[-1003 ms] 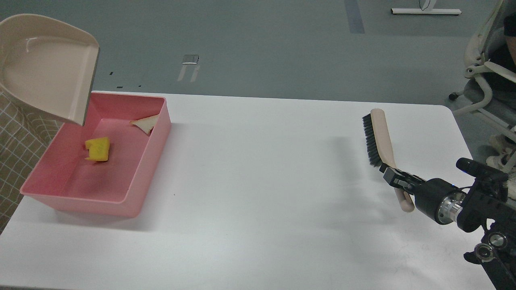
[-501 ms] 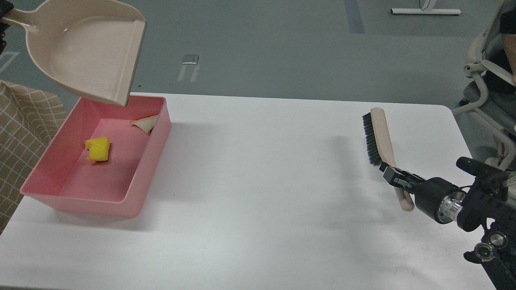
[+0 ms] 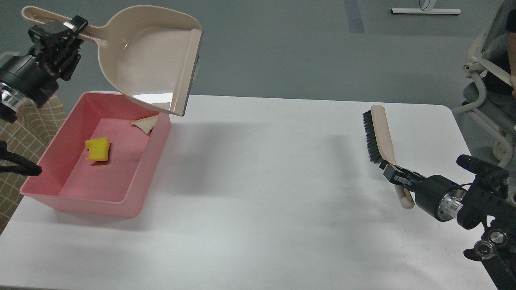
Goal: Sweep and dump garbage into bin
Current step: 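Carry the empty dustpan back and lower it onto the table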
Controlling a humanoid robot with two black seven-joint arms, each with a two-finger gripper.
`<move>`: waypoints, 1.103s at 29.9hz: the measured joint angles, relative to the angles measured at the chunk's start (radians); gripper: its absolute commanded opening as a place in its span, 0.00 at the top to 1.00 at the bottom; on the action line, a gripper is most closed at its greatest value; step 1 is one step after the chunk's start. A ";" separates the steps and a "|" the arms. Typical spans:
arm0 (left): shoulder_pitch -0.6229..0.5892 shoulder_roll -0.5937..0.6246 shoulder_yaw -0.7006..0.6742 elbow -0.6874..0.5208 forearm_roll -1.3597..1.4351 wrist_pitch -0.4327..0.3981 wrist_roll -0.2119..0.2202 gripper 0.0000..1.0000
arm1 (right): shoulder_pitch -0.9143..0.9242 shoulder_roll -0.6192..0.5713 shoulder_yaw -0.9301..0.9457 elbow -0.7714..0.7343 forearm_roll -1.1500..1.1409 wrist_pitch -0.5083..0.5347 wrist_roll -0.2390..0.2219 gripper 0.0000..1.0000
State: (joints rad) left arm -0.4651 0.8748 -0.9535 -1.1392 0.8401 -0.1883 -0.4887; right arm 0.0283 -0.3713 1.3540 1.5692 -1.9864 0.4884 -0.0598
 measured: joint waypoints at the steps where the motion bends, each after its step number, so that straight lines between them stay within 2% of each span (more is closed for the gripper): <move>1: 0.000 -0.015 0.001 -0.001 0.018 0.011 0.000 0.86 | 0.001 0.000 0.000 0.000 0.000 0.000 0.000 0.85; 6: 0.000 -0.076 0.001 -0.034 0.059 0.032 0.000 0.86 | 0.018 0.000 -0.001 -0.007 0.000 0.001 0.000 0.85; 13: 0.010 -0.090 0.020 -0.106 0.062 0.047 0.005 0.86 | 0.022 0.000 -0.001 -0.015 0.000 0.000 0.000 0.85; 21: -0.004 -0.149 0.149 -0.133 0.065 0.157 0.021 0.86 | 0.023 0.001 -0.001 -0.023 0.000 0.000 0.002 0.85; 33: 0.001 -0.224 0.234 -0.183 0.107 0.243 0.094 0.86 | 0.035 0.002 -0.001 -0.028 0.000 0.000 0.002 0.85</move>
State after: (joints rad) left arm -0.4637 0.6510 -0.7199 -1.3225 0.9475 0.0544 -0.3943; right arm 0.0632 -0.3696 1.3529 1.5415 -1.9864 0.4888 -0.0582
